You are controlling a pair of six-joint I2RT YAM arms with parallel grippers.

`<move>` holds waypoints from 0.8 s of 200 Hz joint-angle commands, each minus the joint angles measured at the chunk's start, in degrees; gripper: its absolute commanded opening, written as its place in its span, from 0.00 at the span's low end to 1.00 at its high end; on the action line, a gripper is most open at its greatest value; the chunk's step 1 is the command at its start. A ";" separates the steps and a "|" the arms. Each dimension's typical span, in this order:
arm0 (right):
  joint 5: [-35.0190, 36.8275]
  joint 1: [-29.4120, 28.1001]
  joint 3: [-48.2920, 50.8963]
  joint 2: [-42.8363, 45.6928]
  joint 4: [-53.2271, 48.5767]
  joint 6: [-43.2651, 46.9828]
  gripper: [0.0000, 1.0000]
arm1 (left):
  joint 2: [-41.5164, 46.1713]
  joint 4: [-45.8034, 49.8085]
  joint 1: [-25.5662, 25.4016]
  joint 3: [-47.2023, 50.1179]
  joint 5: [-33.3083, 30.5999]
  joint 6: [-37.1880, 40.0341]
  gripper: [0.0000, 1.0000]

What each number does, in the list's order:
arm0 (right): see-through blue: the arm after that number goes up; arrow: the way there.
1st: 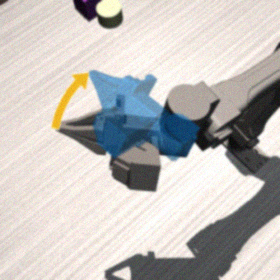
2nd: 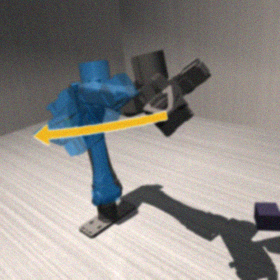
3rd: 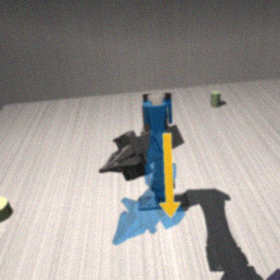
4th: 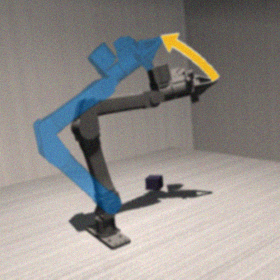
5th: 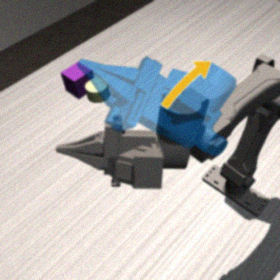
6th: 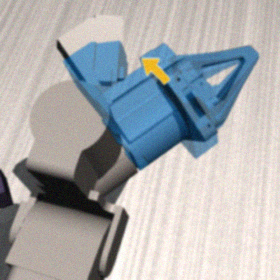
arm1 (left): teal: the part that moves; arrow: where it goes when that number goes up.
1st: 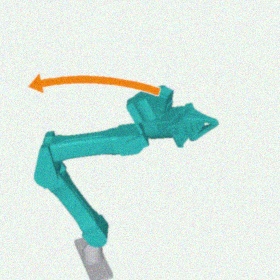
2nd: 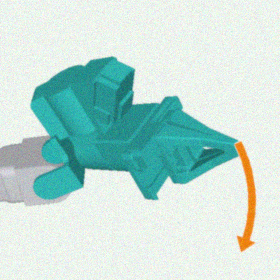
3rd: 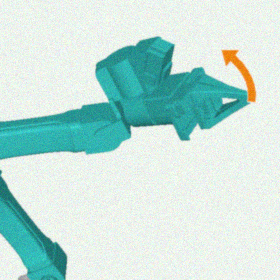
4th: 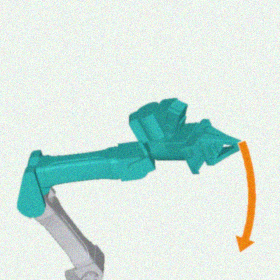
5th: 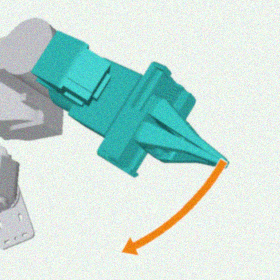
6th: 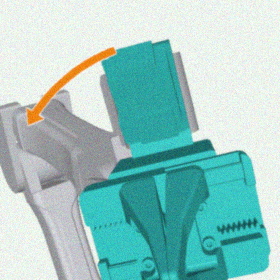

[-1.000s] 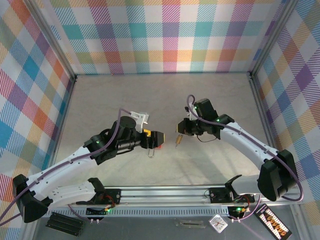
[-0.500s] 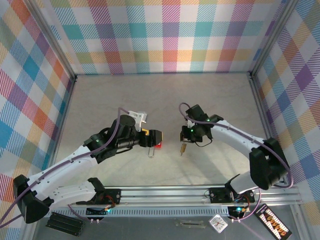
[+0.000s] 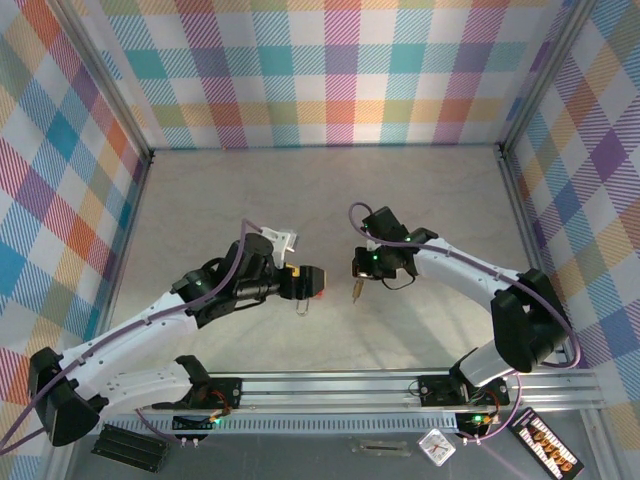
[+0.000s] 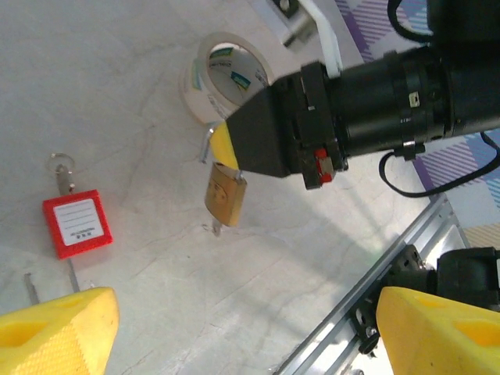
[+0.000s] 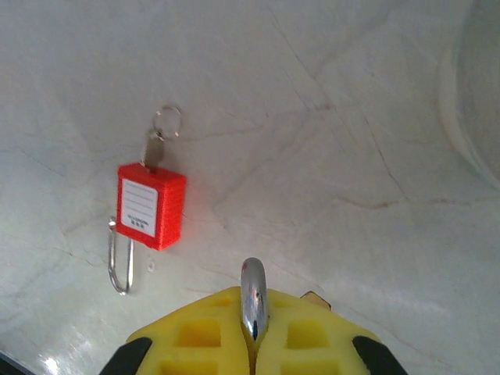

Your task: Unlock with the key

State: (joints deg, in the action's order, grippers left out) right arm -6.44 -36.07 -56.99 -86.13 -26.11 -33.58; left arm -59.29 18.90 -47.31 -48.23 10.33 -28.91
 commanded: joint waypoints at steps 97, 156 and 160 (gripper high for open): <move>8.92 -0.04 15.58 5.36 31.98 -6.40 0.00 | -9.00 -7.65 0.46 -0.20 6.34 1.39 0.81; 11.61 -0.05 22.17 9.46 36.66 -11.26 0.00 | -11.38 -8.15 -0.45 2.51 7.14 3.76 0.79; 11.67 0.00 22.58 9.68 37.09 -11.55 0.00 | -11.95 -8.37 -0.57 2.64 7.35 3.94 0.78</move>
State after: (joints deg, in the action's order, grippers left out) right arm 3.49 -36.07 -36.23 -79.05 4.95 -41.74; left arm -68.88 12.19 -47.37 -47.51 16.10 -27.40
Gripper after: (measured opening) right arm 0.078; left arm 0.799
